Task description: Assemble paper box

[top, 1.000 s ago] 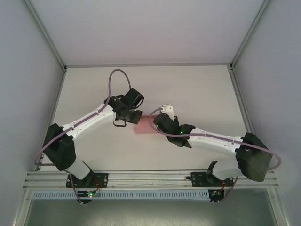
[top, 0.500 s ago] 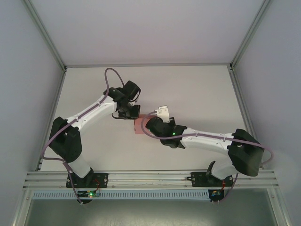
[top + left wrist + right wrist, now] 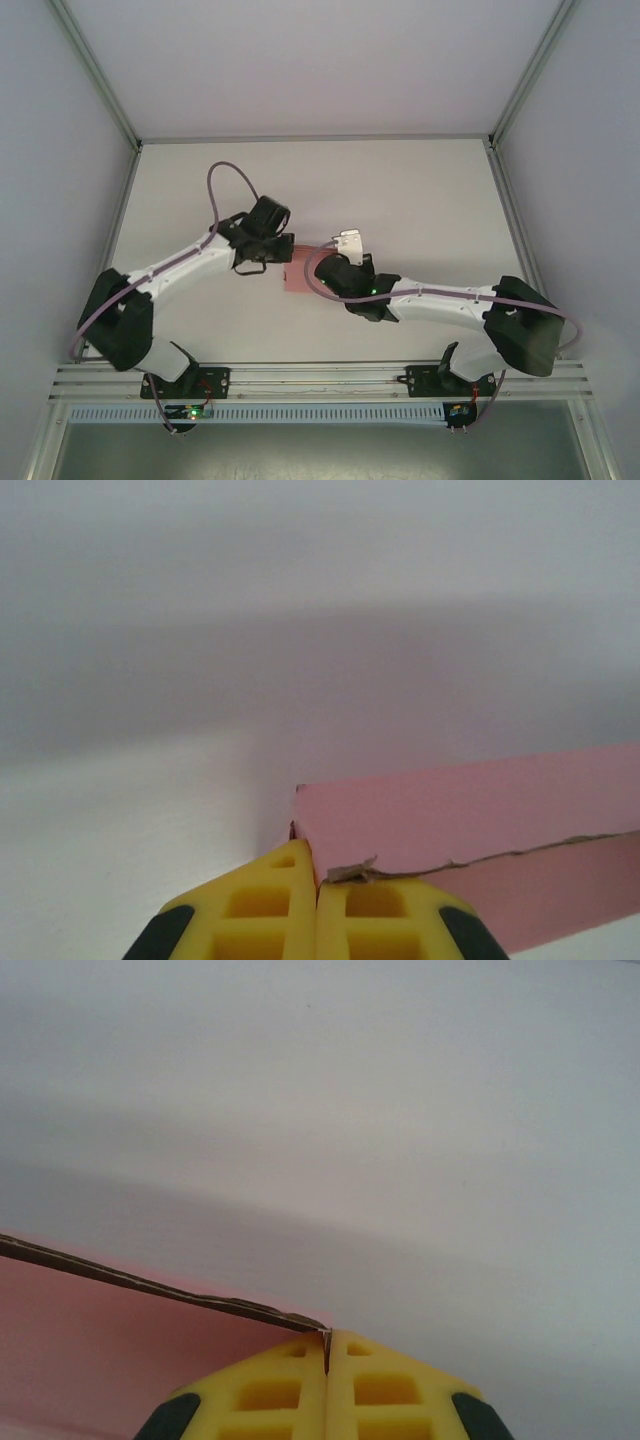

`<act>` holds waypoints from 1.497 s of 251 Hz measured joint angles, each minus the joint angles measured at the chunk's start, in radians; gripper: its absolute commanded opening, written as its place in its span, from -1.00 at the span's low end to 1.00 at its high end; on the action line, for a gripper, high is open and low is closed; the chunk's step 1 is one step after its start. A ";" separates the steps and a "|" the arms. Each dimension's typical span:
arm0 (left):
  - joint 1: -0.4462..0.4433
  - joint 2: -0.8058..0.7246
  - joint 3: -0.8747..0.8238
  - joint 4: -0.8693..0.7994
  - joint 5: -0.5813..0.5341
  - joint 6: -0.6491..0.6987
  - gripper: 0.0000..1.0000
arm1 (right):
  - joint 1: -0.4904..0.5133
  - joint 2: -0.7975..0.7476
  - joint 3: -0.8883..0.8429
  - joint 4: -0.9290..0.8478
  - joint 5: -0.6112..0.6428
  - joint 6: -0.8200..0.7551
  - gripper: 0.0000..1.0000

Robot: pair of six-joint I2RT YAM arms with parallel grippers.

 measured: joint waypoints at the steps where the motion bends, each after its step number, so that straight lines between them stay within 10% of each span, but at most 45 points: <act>1: -0.001 -0.003 -0.005 0.006 -0.001 0.001 -1.00 | 0.000 -0.002 -0.003 0.004 0.000 -0.001 -1.00; 138: -0.092 -0.174 -0.266 0.319 -0.128 0.001 -0.60 | 0.048 -0.090 -0.151 0.202 0.012 -0.058 -1.00; 208: -0.123 -0.204 -0.215 0.198 -0.091 -0.015 0.28 | 0.082 -0.082 -0.153 0.204 0.060 -0.060 -1.00; 224: -0.128 -0.204 -0.181 0.136 -0.084 -0.012 0.99 | 0.092 -0.077 -0.149 0.204 0.064 -0.060 -1.00; 375: -0.003 -0.299 -0.235 0.075 0.011 -0.457 1.00 | 0.172 -0.050 -0.148 0.214 0.171 -0.075 -1.00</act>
